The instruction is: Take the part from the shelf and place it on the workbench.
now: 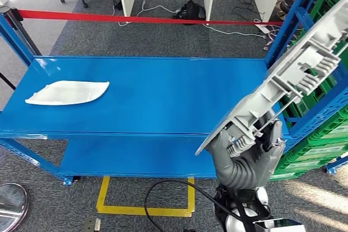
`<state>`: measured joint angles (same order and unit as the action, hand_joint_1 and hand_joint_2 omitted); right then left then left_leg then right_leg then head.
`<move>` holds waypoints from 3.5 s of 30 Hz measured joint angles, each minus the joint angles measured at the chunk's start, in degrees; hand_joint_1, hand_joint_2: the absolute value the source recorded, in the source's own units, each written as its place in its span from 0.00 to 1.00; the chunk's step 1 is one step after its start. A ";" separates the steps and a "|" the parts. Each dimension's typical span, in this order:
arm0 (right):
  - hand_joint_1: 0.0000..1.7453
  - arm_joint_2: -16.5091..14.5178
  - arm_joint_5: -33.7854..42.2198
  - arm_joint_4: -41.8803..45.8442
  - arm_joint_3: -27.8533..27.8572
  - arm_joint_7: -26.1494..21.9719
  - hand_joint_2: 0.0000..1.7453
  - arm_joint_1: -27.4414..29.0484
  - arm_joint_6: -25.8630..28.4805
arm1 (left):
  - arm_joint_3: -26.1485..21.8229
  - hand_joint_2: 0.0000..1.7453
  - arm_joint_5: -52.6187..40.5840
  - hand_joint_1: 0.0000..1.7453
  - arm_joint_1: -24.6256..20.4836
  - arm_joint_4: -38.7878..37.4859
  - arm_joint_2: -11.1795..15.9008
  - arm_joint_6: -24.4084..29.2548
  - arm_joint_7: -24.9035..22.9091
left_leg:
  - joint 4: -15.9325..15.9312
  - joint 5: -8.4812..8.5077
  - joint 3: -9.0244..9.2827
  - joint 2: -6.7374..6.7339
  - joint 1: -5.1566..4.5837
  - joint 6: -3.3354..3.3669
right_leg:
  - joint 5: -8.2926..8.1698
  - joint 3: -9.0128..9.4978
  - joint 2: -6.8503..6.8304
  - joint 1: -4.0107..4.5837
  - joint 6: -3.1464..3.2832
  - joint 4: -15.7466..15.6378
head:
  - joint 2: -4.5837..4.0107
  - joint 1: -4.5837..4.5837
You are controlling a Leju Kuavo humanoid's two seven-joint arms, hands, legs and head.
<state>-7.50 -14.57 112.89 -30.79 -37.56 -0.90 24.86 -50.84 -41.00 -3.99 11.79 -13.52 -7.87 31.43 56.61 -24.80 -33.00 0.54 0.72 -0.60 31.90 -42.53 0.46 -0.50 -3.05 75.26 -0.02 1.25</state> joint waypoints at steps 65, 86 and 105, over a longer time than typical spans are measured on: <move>1.00 5.38 8.68 -0.35 -1.14 0.83 1.00 -0.97 -31.18 | -1.70 1.00 0.70 0.00 -0.67 0.02 0.18 -5.98 -3.22 | 0.49 -0.07 -0.25 0.22 -0.31 -0.27 | -5.41 6.92 -0.01 0.03 0.50 -12.61 | 0.00 0.00; 1.00 5.32 4.39 -0.33 -0.33 1.24 1.00 -0.27 -24.09 | -2.59 1.00 0.67 0.00 -0.49 0.02 0.22 -5.91 -2.93 | 0.25 0.20 -0.50 0.12 -0.34 -0.48 | -5.85 8.00 0.26 0.19 1.14 -15.68 | 0.00 -0.47; 1.00 5.34 6.81 -0.60 -0.87 2.54 1.00 -0.10 -24.50 | -2.73 1.00 1.02 0.00 -0.54 0.02 0.28 -4.96 -4.37 | 9.97 -6.42 -4.39 0.08 -0.39 -2.35 | -7.43 6.67 0.09 -0.13 3.03 -15.30 | 0.00 -0.68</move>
<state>-2.16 -7.76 112.29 -31.67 -35.03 -1.01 0.36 -53.57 -39.99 -4.53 11.80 -13.23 -12.83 27.06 66.58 -31.23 -37.39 0.62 0.33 -2.95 24.47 -35.86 0.54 -0.63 -0.02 59.97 -0.02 0.57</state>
